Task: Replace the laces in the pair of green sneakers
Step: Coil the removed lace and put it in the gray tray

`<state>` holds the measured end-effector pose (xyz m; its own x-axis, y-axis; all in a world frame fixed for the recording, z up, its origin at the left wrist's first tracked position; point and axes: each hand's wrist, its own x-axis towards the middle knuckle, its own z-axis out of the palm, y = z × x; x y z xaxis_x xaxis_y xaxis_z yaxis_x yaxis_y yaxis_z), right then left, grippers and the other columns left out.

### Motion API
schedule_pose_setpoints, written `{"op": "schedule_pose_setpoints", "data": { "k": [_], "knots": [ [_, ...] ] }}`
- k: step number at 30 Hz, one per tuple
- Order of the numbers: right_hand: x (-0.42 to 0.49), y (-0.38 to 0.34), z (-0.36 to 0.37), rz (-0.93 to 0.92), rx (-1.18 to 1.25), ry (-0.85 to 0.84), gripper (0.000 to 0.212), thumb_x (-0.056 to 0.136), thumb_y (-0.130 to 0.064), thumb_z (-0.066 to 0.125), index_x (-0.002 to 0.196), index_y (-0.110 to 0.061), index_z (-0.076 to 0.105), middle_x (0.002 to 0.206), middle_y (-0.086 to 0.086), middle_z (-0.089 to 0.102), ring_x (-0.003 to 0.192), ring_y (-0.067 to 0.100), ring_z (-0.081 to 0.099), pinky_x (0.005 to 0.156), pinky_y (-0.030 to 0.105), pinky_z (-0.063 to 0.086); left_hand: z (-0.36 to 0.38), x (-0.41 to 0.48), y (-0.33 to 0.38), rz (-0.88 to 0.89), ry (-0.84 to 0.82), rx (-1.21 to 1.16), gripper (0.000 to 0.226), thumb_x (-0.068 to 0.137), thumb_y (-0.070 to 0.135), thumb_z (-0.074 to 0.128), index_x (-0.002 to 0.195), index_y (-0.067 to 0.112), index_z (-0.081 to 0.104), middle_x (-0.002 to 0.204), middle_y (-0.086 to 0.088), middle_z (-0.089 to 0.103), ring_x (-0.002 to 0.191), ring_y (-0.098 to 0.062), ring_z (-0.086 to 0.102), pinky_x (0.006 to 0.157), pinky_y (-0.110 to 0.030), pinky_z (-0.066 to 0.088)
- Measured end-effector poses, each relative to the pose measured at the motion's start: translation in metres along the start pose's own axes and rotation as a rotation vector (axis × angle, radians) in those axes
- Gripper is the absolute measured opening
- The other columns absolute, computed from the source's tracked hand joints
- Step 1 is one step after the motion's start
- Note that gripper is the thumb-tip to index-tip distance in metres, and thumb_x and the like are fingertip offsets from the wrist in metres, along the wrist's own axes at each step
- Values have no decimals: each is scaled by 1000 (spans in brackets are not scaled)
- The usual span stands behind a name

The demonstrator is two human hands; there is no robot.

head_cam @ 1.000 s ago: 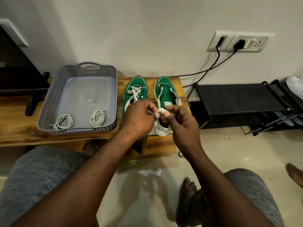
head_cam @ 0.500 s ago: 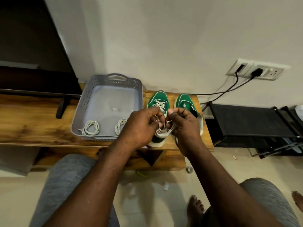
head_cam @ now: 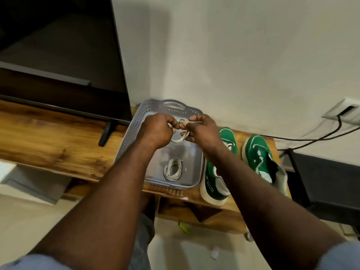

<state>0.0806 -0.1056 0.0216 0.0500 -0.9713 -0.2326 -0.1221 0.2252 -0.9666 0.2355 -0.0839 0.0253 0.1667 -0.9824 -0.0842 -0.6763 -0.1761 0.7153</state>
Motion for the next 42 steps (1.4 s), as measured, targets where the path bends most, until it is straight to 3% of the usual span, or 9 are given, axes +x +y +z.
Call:
{"op": "schedule_pose_setpoints", "data": {
  "k": [5,10,13,15,18,22,24,36,42],
  "knots": [
    [71,18,33,13,-147,10,20,90,-9,72,106,-14,61,94,12,78,87,25,77,63,34,61,15,53,-27,-46,117,168,20,97,15,71,107,30,79,109,-2,76,90,-17,66,73,-30,49],
    [123,37,57,-35,-325,8,16,89,-13,77,95,-18,63,87,6,77,81,22,77,73,44,66,35,85,-43,-131,117,502,22,93,13,75,113,20,76,99,-7,67,90,-24,64,79,-37,59],
    [148,51,71,-49,-407,-13,22,84,-18,84,92,-22,64,88,5,76,83,24,76,76,47,65,40,100,-52,-195,110,622,21,94,14,73,115,12,71,87,-9,58,88,-26,61,72,-36,50],
    [158,57,82,-74,-454,-14,18,84,-15,82,90,-22,66,89,3,75,85,21,74,78,46,65,40,106,-60,-185,136,684,22,97,14,70,119,10,70,100,-13,66,97,-29,66,71,-37,49],
    [162,54,96,-159,-573,-8,6,89,-15,71,92,-20,71,89,-3,73,88,15,69,83,34,59,38,112,-65,-145,163,740,23,101,10,61,123,9,70,117,-15,71,108,-31,69,77,-37,53],
    [158,51,104,-229,-624,30,4,93,-18,63,93,-21,65,89,-5,67,85,16,60,76,25,41,37,123,-63,-118,176,756,31,105,9,49,127,10,70,128,-15,69,119,-32,66,89,-41,56],
    [155,50,103,-243,-630,60,6,95,-15,59,95,-20,62,91,-3,67,87,18,60,76,24,40,39,123,-62,-129,173,775,32,105,9,46,128,9,69,131,-15,67,122,-33,64,92,-43,56],
    [73,22,44,-436,-761,40,16,95,-9,64,104,-21,69,99,-1,75,93,19,69,84,35,57,18,63,-11,-66,176,810,24,94,13,67,117,14,72,110,-11,71,101,-28,70,71,-37,52],
    [-4,0,-4,-483,-806,122,24,92,-7,57,104,-19,74,98,3,78,89,24,71,81,38,58,24,-1,43,79,122,584,23,96,12,61,110,20,77,102,-8,73,90,-29,71,64,-35,49]
  ]
}}
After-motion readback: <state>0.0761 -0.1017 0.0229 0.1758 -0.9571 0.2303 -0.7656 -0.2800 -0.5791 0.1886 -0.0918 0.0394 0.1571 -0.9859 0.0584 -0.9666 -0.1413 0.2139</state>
